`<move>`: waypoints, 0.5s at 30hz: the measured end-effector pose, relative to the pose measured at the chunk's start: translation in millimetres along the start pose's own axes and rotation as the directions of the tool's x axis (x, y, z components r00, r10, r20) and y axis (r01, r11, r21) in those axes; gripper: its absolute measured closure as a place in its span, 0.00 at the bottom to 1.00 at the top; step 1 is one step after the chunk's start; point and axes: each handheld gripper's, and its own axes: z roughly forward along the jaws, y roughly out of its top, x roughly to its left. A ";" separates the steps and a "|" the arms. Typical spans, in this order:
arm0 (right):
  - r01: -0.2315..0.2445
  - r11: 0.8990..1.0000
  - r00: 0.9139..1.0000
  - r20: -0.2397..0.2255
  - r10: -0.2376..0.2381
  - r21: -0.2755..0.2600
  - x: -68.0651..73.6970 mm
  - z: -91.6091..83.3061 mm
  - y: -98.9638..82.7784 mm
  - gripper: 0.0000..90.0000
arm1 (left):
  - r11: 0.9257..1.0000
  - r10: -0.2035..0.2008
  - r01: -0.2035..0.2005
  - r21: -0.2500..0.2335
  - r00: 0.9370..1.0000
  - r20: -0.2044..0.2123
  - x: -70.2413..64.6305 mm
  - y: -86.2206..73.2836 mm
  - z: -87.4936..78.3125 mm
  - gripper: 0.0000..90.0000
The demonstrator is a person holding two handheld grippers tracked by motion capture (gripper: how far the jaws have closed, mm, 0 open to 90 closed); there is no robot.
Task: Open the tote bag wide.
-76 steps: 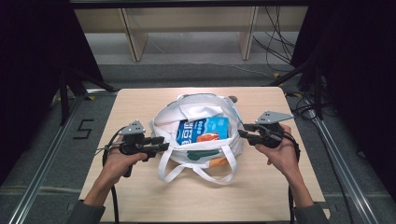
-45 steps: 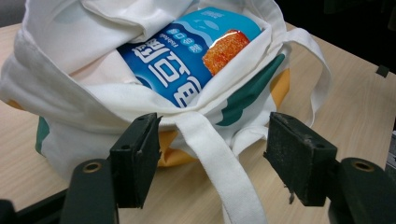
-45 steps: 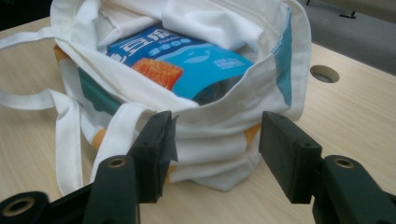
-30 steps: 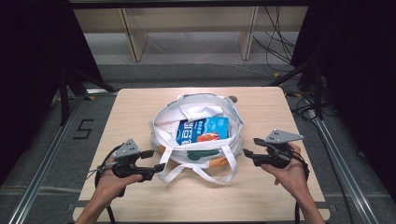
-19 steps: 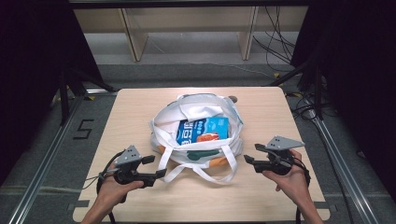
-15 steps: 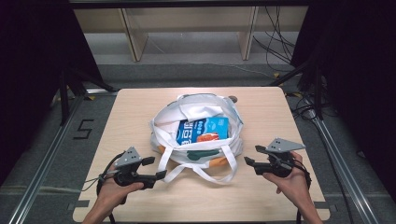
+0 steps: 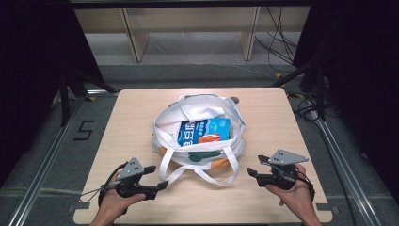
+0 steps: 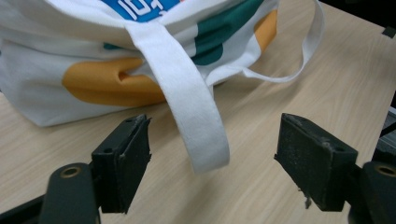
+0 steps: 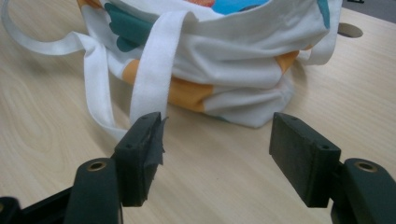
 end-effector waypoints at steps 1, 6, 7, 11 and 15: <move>0.019 1.000 1.000 -0.012 -0.018 0.003 -1.1 0.2 -1.5 0.39 | 1.000 0.014 -0.014 0.010 1.000 0.006 1.0 -1.1 -0.6 0.27; 0.000 1.000 1.000 -0.012 0.000 0.005 3.5 -2.4 -10.9 0.39 | 1.000 -0.008 0.008 0.006 1.000 0.000 -1.6 -7.9 -0.1 0.26; 0.020 1.000 1.000 -0.008 -0.020 -0.001 2.7 -2.5 -12.5 0.38 | 1.000 0.009 -0.009 0.015 1.000 -0.003 -0.9 -9.1 -0.7 0.26; -0.027 0.999 0.999 -0.023 0.027 0.023 8.1 -4.4 -20.1 0.38 | 1.000 0.008 -0.008 0.019 1.000 0.003 -2.6 -13.3 0.9 0.25; 0.003 1.000 1.000 -0.024 -0.003 0.022 9.1 -4.2 -26.1 0.38 | 1.000 0.021 -0.021 0.002 1.000 0.005 -4.7 -16.4 3.1 0.24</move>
